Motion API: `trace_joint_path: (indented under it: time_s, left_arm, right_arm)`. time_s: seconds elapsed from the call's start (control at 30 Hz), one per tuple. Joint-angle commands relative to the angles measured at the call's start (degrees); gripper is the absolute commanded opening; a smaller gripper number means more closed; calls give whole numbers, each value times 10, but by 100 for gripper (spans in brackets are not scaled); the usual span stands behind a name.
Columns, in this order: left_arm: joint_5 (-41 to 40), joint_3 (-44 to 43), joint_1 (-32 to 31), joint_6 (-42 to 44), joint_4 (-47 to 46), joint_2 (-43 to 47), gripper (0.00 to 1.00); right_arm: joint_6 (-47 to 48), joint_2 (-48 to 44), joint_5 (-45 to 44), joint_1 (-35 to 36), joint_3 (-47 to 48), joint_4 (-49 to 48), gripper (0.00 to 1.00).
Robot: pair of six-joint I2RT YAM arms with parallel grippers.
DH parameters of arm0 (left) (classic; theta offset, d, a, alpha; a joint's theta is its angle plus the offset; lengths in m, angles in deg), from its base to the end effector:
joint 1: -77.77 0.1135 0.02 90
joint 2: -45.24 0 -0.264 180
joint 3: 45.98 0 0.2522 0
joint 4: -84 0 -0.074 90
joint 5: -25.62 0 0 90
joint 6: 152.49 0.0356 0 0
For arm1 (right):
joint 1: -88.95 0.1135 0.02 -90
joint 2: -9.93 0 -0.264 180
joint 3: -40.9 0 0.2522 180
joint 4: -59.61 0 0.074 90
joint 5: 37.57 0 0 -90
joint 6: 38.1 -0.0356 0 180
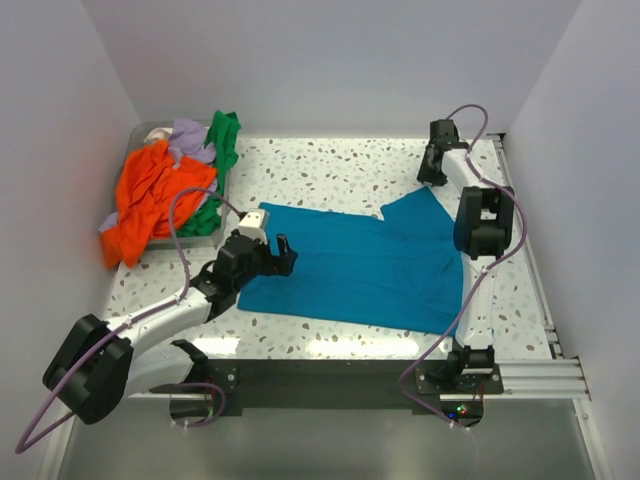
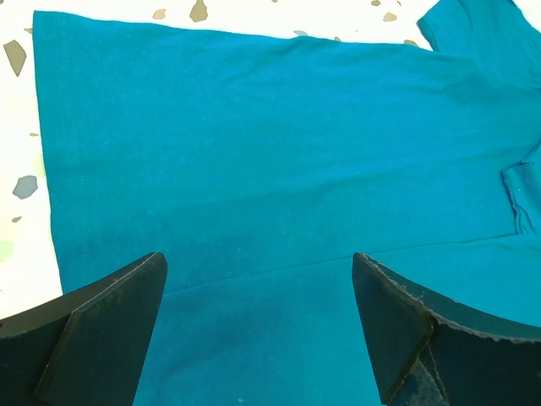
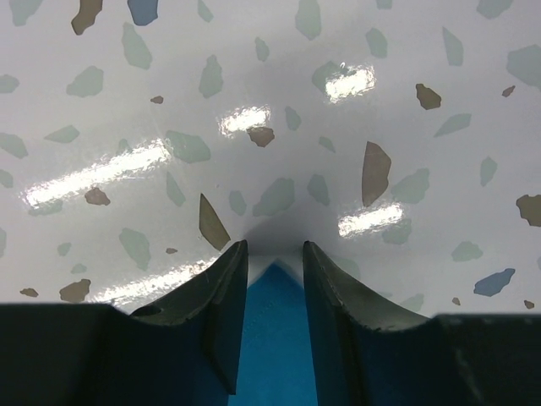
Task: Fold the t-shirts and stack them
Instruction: Fold the tshirt
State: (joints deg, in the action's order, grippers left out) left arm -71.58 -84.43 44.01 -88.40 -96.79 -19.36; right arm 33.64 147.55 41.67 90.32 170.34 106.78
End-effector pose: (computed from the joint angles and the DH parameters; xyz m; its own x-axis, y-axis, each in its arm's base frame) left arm 0.1953 -0.1252 0.1940 -0.5201 -0.1738 -0.8363 0.2556 0.9025 -0.3466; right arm 0.5266 0.0059 0.1659 -0.7551 0.2898 -0.5881 0.3362 0.9413 0.0323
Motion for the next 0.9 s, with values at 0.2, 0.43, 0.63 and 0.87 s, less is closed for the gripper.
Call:
trace_joint_path:
  time_s: [0.2, 0.43, 0.63, 0.87]
  left_arm:
    - [10, -17, 4, 1, -25, -13, 96]
    - [12, -15, 4, -2, -27, -14, 96]
    - [14, -12, 4, -3, -29, -16, 96]
    - [10, -13, 4, -2, -32, -25, 96]
  right_arm:
    - [8, -2, 32, -1, -26, 17, 33]
    - [6, -18, 49, -1, -57, 6, 32]
    - [15, -18, 72, 0, -62, 6, 28]
    - [31, -12, 79, 0, -51, 20, 19]
